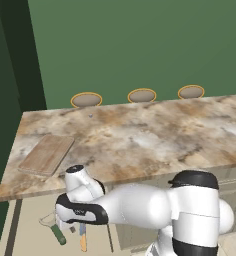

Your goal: Open the drawer on the left and place the cutting tools on the cutting board.

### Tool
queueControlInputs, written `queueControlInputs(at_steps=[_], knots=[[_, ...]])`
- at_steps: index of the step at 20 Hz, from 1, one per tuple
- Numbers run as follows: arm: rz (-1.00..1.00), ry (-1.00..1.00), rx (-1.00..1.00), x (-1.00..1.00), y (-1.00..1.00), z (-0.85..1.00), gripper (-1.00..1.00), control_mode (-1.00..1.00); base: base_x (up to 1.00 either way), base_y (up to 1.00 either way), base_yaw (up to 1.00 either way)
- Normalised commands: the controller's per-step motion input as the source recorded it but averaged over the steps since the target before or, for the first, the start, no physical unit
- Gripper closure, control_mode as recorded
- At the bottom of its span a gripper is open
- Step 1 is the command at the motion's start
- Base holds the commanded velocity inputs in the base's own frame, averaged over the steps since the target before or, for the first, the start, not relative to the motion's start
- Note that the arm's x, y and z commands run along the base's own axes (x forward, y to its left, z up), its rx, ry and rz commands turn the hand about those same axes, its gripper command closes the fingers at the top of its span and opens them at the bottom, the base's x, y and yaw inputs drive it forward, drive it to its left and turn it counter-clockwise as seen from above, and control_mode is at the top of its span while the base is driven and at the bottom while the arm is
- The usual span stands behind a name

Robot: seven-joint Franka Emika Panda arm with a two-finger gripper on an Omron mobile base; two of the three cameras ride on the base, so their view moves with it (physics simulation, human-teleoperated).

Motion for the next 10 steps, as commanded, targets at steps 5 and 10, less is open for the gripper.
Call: queueControlInputs(at_steps=[5, 10], knots=[[-0.01, 0.0, 0.0, 0.0, 0.0, -0.29, -1.0, -1.0, 0.0, 0.0, 0.0], [-0.05, 0.0, 0.02, 0.0, 0.0, -0.28, -1.0, -1.0, 0.0, 0.0, 0.0]])
